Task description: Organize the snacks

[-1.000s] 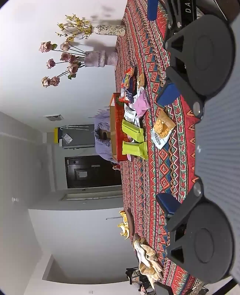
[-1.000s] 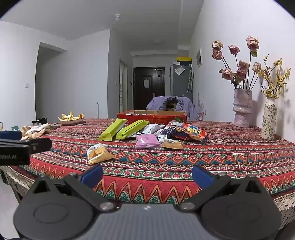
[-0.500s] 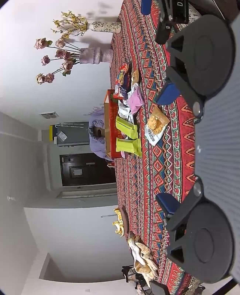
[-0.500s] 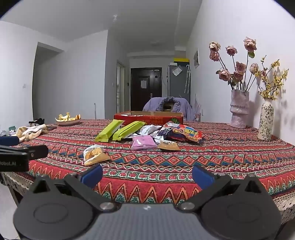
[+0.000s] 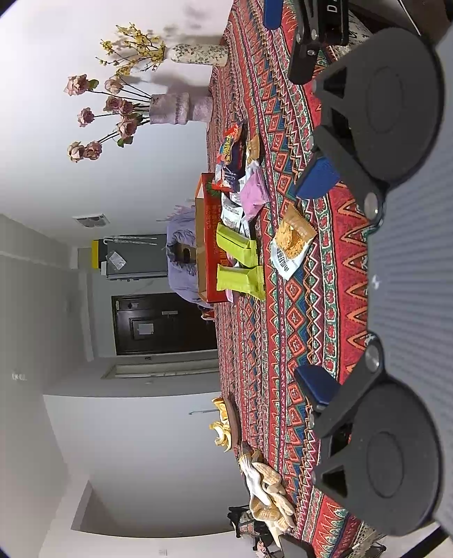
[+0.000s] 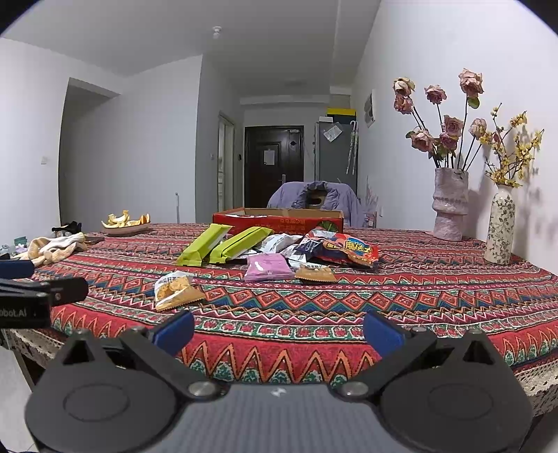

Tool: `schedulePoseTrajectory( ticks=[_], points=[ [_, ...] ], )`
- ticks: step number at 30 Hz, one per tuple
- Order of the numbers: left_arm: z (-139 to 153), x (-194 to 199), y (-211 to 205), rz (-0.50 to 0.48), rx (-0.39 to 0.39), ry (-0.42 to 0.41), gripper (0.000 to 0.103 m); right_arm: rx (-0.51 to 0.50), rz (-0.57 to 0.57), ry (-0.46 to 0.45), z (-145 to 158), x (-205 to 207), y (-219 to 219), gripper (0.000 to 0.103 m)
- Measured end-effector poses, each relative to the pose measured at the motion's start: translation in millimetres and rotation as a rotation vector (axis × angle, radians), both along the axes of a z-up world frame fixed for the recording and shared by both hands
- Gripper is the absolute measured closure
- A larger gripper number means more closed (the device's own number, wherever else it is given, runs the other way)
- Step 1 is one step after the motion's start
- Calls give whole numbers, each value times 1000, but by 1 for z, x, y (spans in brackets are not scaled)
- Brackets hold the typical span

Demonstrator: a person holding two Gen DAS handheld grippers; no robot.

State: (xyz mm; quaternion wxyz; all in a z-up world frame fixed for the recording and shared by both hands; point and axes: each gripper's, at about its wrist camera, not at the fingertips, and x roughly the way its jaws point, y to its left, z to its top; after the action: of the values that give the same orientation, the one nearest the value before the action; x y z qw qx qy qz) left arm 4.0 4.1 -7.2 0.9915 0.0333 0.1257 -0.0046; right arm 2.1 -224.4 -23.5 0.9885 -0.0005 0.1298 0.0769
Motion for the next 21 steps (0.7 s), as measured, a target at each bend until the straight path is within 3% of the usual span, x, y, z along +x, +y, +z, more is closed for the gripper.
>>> schedulePoseTrajectory(
  ticks=[21],
  points=[
    [2,-3,-1,-2,7,-17,0,5,11,3,1,0,-1,0]
  ],
)
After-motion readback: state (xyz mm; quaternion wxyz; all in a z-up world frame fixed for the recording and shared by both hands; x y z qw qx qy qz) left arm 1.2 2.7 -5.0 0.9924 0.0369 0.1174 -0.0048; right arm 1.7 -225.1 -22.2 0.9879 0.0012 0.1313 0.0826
